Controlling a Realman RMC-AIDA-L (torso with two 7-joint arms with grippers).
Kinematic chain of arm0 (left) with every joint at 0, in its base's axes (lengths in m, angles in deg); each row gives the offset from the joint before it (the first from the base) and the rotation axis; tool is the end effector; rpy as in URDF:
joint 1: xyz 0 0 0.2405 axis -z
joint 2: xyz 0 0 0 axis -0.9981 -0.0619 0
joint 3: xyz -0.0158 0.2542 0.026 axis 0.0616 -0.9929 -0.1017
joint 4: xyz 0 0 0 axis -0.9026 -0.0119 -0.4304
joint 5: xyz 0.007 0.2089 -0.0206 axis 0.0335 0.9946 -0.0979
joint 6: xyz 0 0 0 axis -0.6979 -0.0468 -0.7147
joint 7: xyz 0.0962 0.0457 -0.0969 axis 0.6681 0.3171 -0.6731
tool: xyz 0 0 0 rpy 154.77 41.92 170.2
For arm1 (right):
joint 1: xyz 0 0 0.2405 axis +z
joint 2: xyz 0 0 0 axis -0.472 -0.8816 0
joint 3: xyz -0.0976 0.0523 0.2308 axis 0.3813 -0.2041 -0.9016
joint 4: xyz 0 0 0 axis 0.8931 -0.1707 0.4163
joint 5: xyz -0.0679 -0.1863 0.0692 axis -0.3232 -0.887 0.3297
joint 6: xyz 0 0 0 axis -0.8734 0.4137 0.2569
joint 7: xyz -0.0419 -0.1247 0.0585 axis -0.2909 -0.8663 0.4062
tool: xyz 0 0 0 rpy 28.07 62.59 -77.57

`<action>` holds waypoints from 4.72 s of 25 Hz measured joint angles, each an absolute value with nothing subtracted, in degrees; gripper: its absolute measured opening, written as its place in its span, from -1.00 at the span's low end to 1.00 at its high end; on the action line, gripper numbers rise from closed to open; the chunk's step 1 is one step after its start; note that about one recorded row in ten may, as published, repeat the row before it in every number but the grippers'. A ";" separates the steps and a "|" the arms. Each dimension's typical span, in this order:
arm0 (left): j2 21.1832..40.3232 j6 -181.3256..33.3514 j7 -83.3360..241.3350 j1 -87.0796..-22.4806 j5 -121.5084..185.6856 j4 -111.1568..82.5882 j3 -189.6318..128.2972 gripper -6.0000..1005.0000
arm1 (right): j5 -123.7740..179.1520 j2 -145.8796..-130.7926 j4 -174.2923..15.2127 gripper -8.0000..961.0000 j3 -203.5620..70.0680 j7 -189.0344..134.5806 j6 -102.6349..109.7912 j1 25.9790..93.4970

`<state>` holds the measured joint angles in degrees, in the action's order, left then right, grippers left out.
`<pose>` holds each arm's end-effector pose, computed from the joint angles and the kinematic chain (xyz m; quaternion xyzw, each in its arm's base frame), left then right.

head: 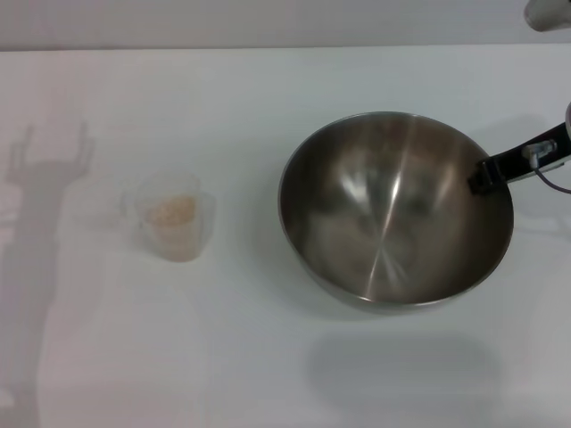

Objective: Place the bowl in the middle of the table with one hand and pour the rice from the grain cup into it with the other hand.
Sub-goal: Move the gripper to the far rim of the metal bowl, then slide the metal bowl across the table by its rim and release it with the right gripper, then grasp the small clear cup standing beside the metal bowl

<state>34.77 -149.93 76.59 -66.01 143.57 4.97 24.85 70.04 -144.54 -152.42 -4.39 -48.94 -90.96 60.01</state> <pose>-0.3020 0.3118 0.0250 -0.5764 -0.1624 -0.4130 0.6861 0.2174 0.3653 0.0317 -0.8205 0.5018 -0.1098 0.2508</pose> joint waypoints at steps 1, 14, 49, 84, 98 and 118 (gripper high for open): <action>34.77 -149.96 76.59 -66.03 143.62 4.97 24.84 0.47 | 70.04 -144.54 -152.42 -0.89 -4.39 -48.94 -90.96 60.01; 34.75 -150.12 76.60 -66.13 143.76 4.98 24.81 0.46 | 71.23 -144.61 -154.83 -0.97 -4.94 -49.15 -89.75 59.67; 34.75 -150.44 75.71 -66.77 143.85 5.67 24.55 0.45 | 78.08 -144.40 -140.72 -0.75 -2.03 -52.27 -81.92 66.34; 34.84 -152.08 75.71 -68.12 143.85 5.73 22.35 0.44 | 143.41 -145.17 -146.57 -0.07 12.40 -115.18 -21.52 48.04; 34.84 -152.10 75.71 -67.66 143.85 5.86 21.00 0.44 | 142.28 -145.01 -147.08 -0.07 12.59 -119.19 -19.81 48.34; 34.93 -152.17 75.72 -68.12 143.94 6.55 19.77 0.43 | 104.04 -145.09 -143.07 -0.08 42.80 -101.41 45.68 47.84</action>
<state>34.93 -152.17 75.72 -68.12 143.94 6.55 19.77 104.04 -145.09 -143.07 42.80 -101.41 45.68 47.84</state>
